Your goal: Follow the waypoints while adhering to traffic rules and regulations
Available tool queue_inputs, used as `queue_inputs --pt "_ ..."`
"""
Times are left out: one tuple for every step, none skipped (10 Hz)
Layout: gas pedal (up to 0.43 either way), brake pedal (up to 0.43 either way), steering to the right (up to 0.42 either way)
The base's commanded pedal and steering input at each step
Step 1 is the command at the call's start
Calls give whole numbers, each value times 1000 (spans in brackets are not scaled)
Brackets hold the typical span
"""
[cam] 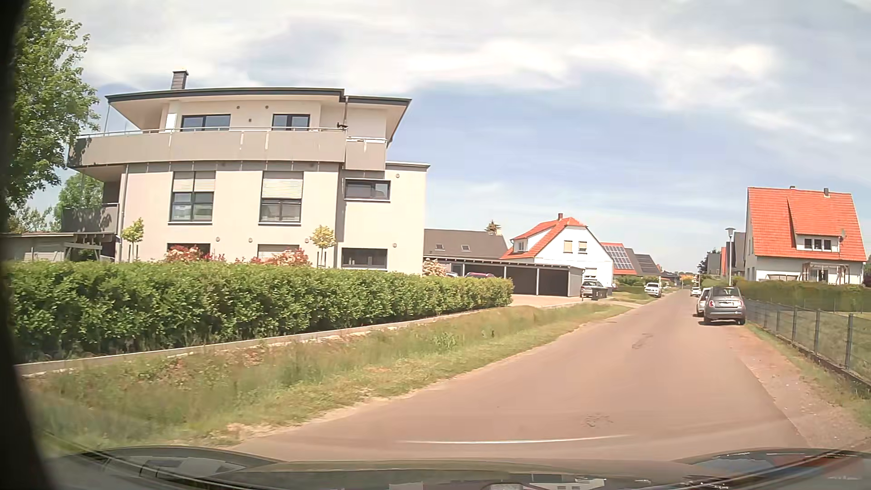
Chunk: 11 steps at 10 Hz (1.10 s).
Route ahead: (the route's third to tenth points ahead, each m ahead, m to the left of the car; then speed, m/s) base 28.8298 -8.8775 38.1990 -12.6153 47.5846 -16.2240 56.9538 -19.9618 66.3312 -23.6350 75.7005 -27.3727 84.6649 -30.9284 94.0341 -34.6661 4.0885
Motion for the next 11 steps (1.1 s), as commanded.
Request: queue_inputs --pt "169 0 290" --pt "177 0 291" --pt "177 0 291" --pt "177 0 290" --pt "177 0 280" --pt "189 0 264" --pt "197 0 248" --pt "209 0 232" --pt "209 0 211" --pt "209 0 182" --pt "209 0 159"
